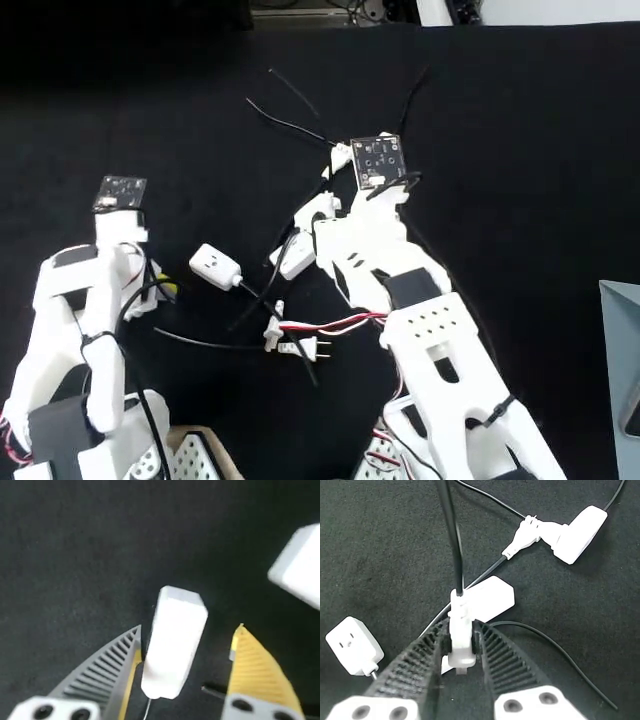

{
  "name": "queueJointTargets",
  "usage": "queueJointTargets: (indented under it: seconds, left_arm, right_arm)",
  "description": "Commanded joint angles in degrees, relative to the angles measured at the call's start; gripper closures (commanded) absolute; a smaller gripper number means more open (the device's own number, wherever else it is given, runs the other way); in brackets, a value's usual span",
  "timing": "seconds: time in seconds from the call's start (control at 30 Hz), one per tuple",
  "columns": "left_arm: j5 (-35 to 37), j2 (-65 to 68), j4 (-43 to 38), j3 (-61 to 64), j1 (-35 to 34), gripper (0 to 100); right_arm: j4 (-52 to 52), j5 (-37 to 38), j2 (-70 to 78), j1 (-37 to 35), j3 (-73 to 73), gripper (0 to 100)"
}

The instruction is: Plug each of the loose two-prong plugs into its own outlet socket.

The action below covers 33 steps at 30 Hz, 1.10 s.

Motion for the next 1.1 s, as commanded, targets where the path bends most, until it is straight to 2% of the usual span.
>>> queueJointTargets:
  seconds: [0.0,0.27,0.43,0.7,0.9,0.97,1.07]
  left_arm:
    - [-2.8,-1.0,-1.1,0.1,-2.1,73]
    - [-2.8,-1.3,-1.2,-0.4,-1.4,88]
    - [-2.7,-1.3,-0.9,0.6,2.8,91]
    - [1.8,-2.4,1.7,1.0,9.7,91]
    - [1.8,-11.1,4.8,2.2,13.8,91]
    - [1.6,-13.5,5.0,2.5,13.2,88]
    - [1.5,-15.6,4.6,3.9,10.1,78]
  right_arm:
    - [-1.1,0.4,-1.3,1.0,-0.5,98.6]
    - [-1.1,0.4,-1.3,1.0,-0.5,98.6]
    - [-1.1,0.4,-1.3,1.0,-0.5,98.6]
    - [-1.1,0.4,-1.3,1.0,-0.5,98.6]
    - [-1.1,0.4,-1.3,1.0,-0.4,98.6]
    - [-1.1,0.4,-1.3,1.0,-0.4,98.6]
    - [-1.1,0.4,-1.3,0.8,-0.4,98.6]
